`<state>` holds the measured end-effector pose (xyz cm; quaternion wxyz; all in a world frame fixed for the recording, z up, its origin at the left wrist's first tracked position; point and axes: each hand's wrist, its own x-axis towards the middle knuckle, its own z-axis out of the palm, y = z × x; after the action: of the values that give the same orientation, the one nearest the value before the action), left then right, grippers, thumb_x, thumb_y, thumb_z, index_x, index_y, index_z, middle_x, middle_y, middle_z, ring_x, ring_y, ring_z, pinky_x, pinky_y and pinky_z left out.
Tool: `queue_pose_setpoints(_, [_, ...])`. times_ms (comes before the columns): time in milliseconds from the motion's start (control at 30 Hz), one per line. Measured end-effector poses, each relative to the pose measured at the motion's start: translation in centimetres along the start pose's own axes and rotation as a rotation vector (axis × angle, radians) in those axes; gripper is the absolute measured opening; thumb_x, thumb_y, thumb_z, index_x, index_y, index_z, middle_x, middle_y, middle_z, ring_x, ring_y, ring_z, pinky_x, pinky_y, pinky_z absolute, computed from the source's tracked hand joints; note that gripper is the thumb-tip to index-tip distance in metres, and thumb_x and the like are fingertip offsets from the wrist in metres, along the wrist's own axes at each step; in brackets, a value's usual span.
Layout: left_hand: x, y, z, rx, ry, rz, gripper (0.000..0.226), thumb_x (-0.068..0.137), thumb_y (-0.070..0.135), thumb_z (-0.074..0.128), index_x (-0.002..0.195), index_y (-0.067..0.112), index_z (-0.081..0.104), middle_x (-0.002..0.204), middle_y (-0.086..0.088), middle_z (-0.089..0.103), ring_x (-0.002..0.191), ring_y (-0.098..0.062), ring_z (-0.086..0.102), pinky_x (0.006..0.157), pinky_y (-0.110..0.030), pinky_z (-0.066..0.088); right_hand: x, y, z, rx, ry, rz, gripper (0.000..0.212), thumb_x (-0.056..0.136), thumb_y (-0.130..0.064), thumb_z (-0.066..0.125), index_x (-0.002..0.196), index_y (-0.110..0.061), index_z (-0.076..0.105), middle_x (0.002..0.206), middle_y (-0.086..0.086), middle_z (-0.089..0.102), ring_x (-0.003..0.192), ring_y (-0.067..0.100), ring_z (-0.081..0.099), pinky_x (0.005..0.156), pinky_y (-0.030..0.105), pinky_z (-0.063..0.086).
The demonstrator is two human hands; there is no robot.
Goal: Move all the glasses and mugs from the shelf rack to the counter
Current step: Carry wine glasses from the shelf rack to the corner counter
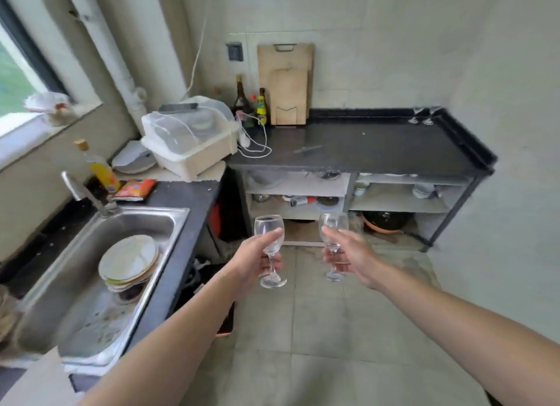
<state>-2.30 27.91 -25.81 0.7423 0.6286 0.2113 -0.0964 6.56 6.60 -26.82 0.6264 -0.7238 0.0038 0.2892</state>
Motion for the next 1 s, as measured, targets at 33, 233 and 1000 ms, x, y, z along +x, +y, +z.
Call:
queue_pose_setpoints(33, [1.8,0.6,1.2,0.025,-0.023,-0.010,0.039,0.079,0.050,0.066,0.092,0.014,0.057,0.070,-0.007,0.059,0.064,-0.022,0.060,0.067,-0.031,0.046,0.8,0.0,-1.7,0.023,0.034,0.003,0.057,0.060,-0.069,0.072,0.101,-0.033,0.058,0.071,-0.002,0.074,0.064,0.016,0.070,0.058,0.027,0.047])
queue_pose_setpoints(233, [14.0,3.8,6.6,0.107,-0.152,-0.055,0.046,0.076,0.051,0.069,0.100,0.014,0.057,0.074,-0.008,0.064,0.060,-0.021,0.064,0.060,-0.026,0.050,7.6,-1.3,-9.5,0.072,0.186,0.011,0.059,0.063,-0.067,0.072,0.105,-0.027,0.061,0.071,-0.003,0.074,0.065,0.016,0.070,0.060,0.029,0.046])
queue_pose_setpoints(1000, [52.2,18.3,31.7,0.281,-0.417,-0.079,0.043,0.078,0.044,0.071,0.099,0.008,0.059,0.069,-0.010,0.065,0.066,-0.027,0.062,0.067,-0.034,0.047,32.2,-9.8,-41.0,0.231,0.577,0.044,0.046,0.075,-0.045,0.077,0.107,-0.015,0.063,0.110,0.012,0.069,0.081,0.021,0.074,0.071,0.035,0.054])
